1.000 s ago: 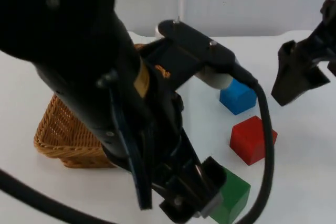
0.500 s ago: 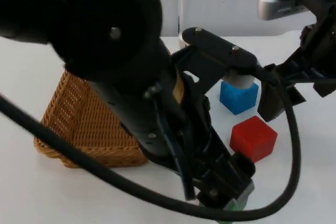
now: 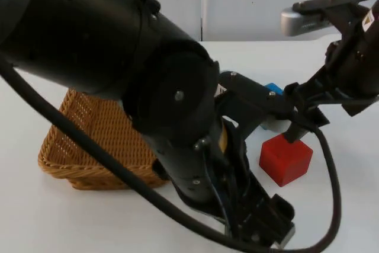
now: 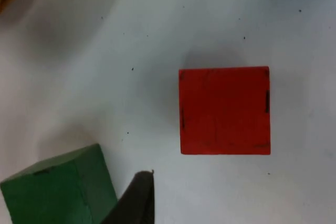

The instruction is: Pick up one cube with each hand and place exactly two cubes into the same basket, leaving the remaining cube outside.

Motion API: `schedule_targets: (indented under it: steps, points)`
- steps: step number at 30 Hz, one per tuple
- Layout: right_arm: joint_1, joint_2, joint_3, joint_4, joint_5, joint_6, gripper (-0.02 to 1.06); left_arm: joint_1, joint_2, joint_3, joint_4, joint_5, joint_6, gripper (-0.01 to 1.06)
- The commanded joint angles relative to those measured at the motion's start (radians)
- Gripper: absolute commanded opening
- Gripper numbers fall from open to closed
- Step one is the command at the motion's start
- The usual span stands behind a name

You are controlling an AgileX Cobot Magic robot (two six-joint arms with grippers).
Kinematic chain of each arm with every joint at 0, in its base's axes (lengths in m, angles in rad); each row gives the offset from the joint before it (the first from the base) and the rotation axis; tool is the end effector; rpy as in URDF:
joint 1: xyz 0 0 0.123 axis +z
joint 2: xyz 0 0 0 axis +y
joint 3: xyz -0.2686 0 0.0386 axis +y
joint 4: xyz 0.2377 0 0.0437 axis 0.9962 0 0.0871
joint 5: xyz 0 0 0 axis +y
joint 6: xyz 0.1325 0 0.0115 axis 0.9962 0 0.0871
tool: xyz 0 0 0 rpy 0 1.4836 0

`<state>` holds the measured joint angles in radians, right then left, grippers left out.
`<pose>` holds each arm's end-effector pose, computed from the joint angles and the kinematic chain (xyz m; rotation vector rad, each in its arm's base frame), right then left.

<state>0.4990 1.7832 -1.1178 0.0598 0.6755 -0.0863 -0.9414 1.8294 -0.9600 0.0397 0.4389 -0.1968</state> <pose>0.3048 0.1718 0.1388 -0.7628 2.7319 0.1552 0.2010 -0.2721 0.0945 1.0708 2.6140 -0.2412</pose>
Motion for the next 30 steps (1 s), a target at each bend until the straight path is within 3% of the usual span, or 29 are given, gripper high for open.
schedule_targets:
  steps: [1, 7, 15, 23, 30]
  points:
    - [0.002, 0.006, -0.006, -0.004, -0.022, 0.0, 1.03, -0.008, 0.004, -0.005, -0.01, -0.047, -0.018, 0.94]
    - [0.002, 0.054, -0.013, -0.004, -0.038, -0.004, 1.03, -0.008, 0.042, -0.005, -0.018, -0.089, -0.02, 0.94]
    - [0.002, 0.116, -0.019, -0.004, -0.066, -0.004, 1.03, -0.008, 0.134, -0.082, -0.021, -0.077, -0.017, 0.94]
    - [0.002, 0.155, -0.019, -0.002, -0.153, -0.004, 1.03, -0.008, 0.2, -0.121, -0.001, -0.062, -0.017, 0.94]
    - [0.013, 0.192, -0.019, -0.006, -0.217, -0.006, 1.03, -0.008, 0.239, -0.121, 0.005, -0.099, -0.017, 0.94]
